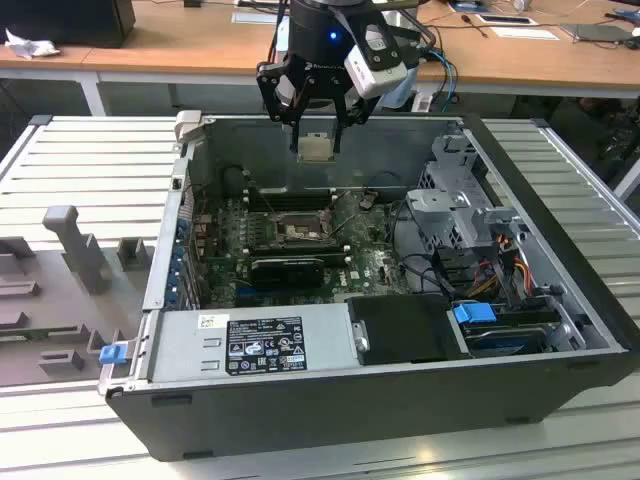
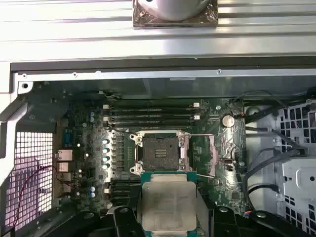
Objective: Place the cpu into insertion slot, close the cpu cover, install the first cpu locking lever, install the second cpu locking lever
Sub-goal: 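Place the cpu into insertion slot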
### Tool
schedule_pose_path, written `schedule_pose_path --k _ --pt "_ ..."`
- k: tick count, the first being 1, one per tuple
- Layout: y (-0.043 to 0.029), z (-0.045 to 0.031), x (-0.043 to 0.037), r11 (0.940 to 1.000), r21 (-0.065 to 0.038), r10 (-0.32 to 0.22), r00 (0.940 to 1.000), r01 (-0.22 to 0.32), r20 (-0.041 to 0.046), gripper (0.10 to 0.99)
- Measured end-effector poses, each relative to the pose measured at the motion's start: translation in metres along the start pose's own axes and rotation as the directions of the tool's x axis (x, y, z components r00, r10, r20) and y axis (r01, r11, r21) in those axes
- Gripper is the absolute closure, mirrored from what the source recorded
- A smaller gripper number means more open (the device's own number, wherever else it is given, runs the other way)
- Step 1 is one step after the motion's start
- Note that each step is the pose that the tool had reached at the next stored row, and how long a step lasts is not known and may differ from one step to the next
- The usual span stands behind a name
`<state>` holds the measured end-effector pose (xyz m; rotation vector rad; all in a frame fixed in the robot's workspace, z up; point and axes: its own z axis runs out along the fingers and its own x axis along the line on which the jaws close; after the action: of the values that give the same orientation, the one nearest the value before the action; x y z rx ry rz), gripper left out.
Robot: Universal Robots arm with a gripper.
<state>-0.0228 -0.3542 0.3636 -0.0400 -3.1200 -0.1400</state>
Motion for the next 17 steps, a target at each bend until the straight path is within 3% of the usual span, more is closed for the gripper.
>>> schedule_pose_path --k 11,13,17 --pt "0.0000 0.0000 0.0001 0.9983 -0.001 0.058 0.9983 -0.058 0.0052 0.553" --pt "0.0000 0.0003 0.0001 0.9921 -0.003 0.125 0.9920 -0.125 0.0111 0.553" --pt "0.0000 0.0006 0.0001 0.9824 -0.005 0.187 0.9823 -0.187 0.0165 0.553"
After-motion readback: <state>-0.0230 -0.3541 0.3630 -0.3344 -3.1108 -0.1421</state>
